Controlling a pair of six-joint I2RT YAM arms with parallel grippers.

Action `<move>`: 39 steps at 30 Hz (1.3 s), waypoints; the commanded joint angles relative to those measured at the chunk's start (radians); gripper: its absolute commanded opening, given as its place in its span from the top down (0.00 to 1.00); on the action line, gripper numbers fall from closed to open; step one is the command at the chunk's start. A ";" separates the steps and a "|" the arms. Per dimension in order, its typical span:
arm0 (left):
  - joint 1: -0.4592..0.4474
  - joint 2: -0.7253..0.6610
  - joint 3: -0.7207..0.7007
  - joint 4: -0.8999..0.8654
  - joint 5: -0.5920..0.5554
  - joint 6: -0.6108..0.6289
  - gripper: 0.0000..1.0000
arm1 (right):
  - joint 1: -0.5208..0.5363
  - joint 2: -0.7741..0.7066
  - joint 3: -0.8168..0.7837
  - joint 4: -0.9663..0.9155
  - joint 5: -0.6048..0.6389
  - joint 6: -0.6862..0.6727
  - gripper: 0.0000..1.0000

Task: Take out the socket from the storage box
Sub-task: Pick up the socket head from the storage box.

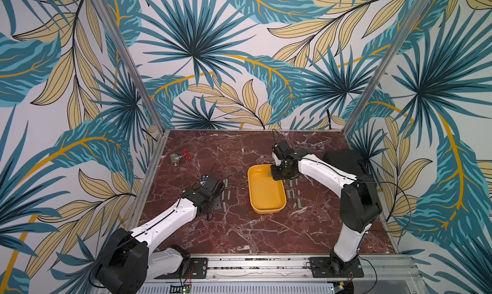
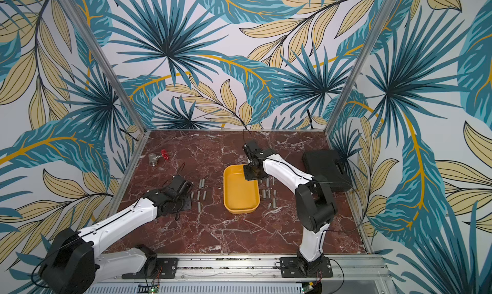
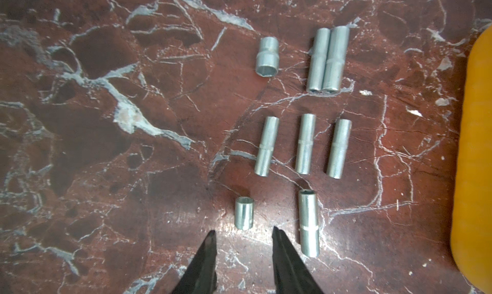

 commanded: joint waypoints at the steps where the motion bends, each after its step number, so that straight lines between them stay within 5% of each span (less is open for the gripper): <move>1: 0.031 -0.009 -0.036 0.023 0.007 -0.003 0.62 | 0.005 0.042 0.043 -0.058 0.081 -0.034 0.67; 31: 0.045 0.090 -0.041 0.102 0.078 0.030 0.62 | 0.035 0.333 0.245 -0.092 0.173 -0.082 0.68; 39: 0.045 0.078 -0.043 0.093 0.079 0.026 0.62 | 0.035 0.354 0.235 -0.086 0.140 -0.080 0.77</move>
